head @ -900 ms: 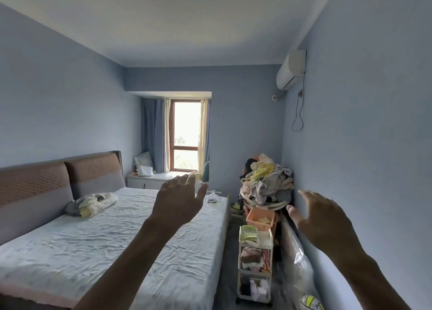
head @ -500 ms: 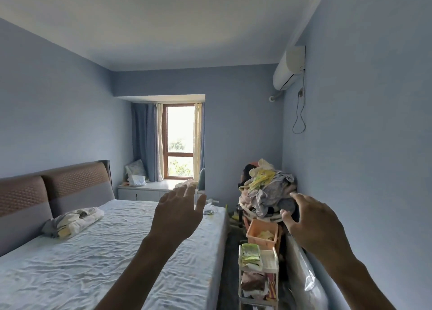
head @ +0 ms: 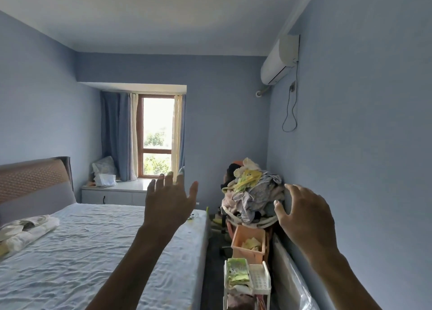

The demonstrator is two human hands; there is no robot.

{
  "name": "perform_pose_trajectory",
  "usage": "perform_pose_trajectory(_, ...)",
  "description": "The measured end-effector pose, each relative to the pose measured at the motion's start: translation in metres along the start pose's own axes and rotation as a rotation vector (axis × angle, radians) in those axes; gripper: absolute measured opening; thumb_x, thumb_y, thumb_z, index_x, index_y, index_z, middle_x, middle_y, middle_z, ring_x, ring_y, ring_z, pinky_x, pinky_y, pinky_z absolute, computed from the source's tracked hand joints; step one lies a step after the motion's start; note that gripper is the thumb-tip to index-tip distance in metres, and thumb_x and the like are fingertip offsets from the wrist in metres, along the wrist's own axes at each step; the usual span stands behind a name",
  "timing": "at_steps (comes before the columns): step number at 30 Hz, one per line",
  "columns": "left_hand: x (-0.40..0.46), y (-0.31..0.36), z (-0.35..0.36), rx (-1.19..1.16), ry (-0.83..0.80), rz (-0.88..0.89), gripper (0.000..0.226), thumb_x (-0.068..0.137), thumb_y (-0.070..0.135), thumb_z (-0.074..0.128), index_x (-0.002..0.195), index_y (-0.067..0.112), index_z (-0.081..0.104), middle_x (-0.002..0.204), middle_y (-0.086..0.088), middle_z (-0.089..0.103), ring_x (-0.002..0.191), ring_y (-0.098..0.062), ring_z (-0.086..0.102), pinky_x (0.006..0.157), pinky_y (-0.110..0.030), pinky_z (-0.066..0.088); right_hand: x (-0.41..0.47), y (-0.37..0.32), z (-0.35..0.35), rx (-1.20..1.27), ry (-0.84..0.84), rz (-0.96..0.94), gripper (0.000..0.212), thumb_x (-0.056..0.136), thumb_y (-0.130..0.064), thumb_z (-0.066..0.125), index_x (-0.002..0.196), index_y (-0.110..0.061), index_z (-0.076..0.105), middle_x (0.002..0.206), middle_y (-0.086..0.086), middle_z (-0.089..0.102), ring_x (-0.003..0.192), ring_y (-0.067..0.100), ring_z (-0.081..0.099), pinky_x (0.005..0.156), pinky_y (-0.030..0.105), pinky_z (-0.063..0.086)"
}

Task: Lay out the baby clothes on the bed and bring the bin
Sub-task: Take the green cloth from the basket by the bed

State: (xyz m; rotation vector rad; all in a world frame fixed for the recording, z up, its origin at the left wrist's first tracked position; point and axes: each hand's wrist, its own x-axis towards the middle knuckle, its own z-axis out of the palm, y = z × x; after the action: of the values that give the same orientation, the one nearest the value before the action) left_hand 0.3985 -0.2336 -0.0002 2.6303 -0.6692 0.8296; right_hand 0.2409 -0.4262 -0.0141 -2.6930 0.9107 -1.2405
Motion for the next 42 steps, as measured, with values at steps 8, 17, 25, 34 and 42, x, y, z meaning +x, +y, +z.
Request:
perform_pose_trajectory(8,0.124,-0.013,0.074,-0.013,0.023,0.057,0.069,0.091,0.060,0.012,0.144,0.023,0.034,0.152,-0.005,0.033,0.142,-0.023,0.028,0.116,-0.042,0.018,0.097,-0.023,0.077,0.002,0.031,0.034,0.051,0.089,-0.037,0.056,0.134,-0.015,0.050,0.134,0.004,0.057,0.122,0.022,0.053,0.105,0.037,0.039)
perform_pose_trajectory(17,0.215,0.019,0.176,-0.091,-0.084,0.137,0.065,0.092,0.062,0.017,0.144,0.025,0.032,0.152,-0.001,0.034,0.141,-0.022,0.030,0.116,-0.043,0.023,0.169,0.022,0.165,-0.009,-0.053,0.063,0.053,0.090,-0.038,0.054,0.138,-0.019,0.044,0.140,0.000,0.051,0.128,0.017,0.047,0.105,0.029,0.035)
perform_pose_trajectory(25,0.300,0.083,0.269,-0.135,-0.029,0.149,0.073,0.082,0.062,0.011,0.138,0.029,0.041,0.146,0.006,0.043,0.135,-0.015,0.040,0.112,-0.036,0.028,0.272,0.088,0.251,0.041,-0.044,0.054,0.052,0.091,-0.036,0.054,0.138,-0.019,0.043,0.140,0.000,0.051,0.127,0.017,0.048,0.101,0.027,0.038)
perform_pose_trajectory(34,0.404,0.164,0.370,-0.141,-0.066,0.099,0.059,0.093,0.059,0.021,0.139,0.028,0.041,0.146,0.005,0.043,0.134,-0.017,0.042,0.111,-0.036,0.030,0.391,0.177,0.342,0.061,-0.137,0.039,0.052,0.091,-0.035,0.054,0.139,-0.019,0.043,0.142,-0.001,0.049,0.128,0.017,0.047,0.101,0.027,0.038)
perform_pose_trajectory(42,0.466,0.174,0.462,-0.155,-0.128,0.115,0.055,0.094,0.055,0.031,0.139,0.024,0.040,0.146,0.003,0.044,0.133,-0.019,0.042,0.109,-0.037,0.032,0.453,0.206,0.438,0.083,-0.262,0.074,0.053,0.092,-0.034,0.054,0.140,-0.018,0.041,0.142,0.002,0.048,0.126,0.019,0.048,0.097,0.029,0.040)
